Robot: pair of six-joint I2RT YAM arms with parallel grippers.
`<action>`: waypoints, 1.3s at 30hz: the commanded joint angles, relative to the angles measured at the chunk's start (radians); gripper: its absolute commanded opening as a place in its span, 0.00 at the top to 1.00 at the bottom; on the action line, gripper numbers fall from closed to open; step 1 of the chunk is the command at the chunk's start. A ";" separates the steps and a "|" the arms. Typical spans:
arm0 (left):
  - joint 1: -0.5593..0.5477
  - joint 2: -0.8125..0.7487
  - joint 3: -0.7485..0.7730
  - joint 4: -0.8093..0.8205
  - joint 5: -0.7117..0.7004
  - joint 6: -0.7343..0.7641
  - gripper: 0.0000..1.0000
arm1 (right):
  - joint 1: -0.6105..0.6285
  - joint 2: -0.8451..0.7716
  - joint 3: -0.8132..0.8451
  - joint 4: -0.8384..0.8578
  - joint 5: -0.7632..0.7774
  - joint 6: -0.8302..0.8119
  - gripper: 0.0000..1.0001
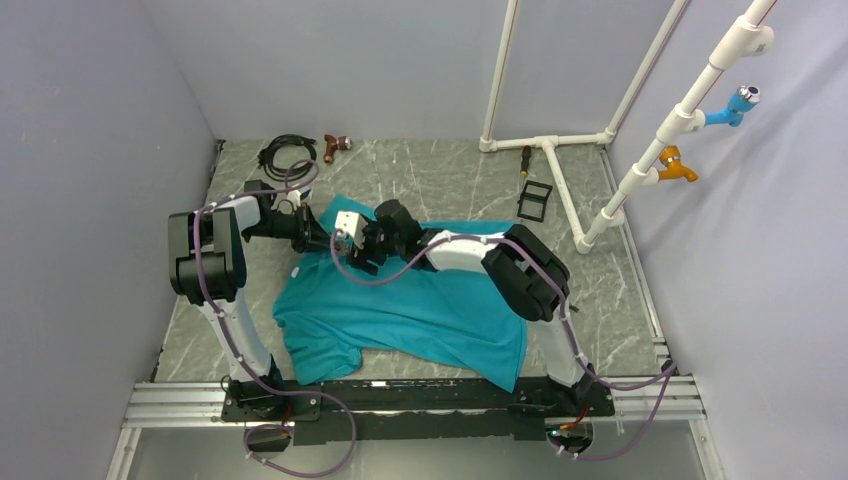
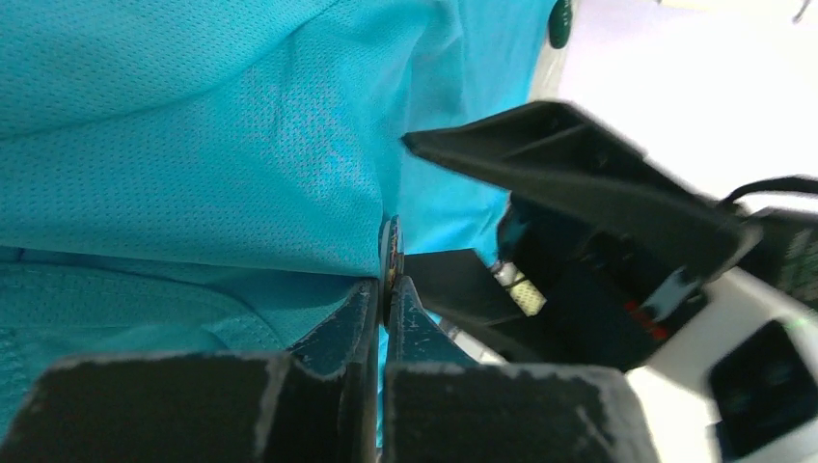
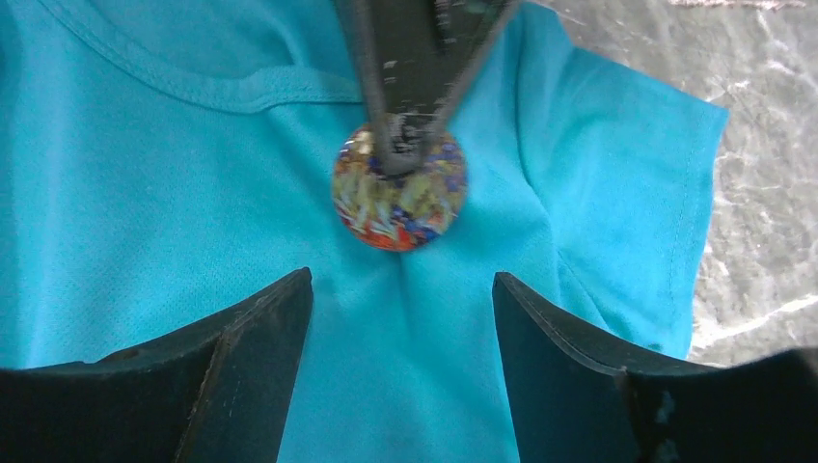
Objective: Remove the brooch from the garment
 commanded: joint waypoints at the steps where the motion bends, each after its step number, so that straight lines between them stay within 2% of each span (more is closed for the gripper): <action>1: -0.003 -0.073 -0.002 0.025 -0.037 0.199 1.00 | -0.098 -0.051 0.151 -0.200 -0.221 0.233 0.28; 5: -0.007 -0.171 -0.068 0.113 -0.060 0.304 1.00 | -0.182 0.000 0.244 -0.264 -0.439 0.404 0.28; 8: -0.009 -0.219 -0.113 0.166 -0.063 0.377 0.99 | -0.191 0.033 0.289 -0.297 -0.526 0.459 0.29; 13: -0.021 -0.284 -0.168 0.196 -0.055 0.538 1.00 | -0.186 0.052 0.285 -0.202 -0.629 0.578 0.33; 18: -0.025 -0.321 -0.193 0.204 -0.038 0.636 1.00 | -0.177 0.069 0.299 -0.197 -0.654 0.565 0.42; 22: -0.037 -0.343 -0.204 0.185 -0.001 0.739 1.00 | -0.173 0.085 0.313 -0.201 -0.649 0.534 0.46; 27: -0.057 -0.360 -0.209 0.135 0.033 0.855 1.00 | -0.169 0.110 0.332 -0.220 -0.633 0.465 0.48; 32: -0.064 -0.365 -0.203 0.077 0.059 0.953 1.00 | -0.169 0.115 0.306 -0.169 -0.629 0.455 0.50; 39: -0.066 -0.348 -0.184 0.057 0.072 0.965 1.00 | -0.166 0.097 0.280 -0.110 -0.662 0.461 0.66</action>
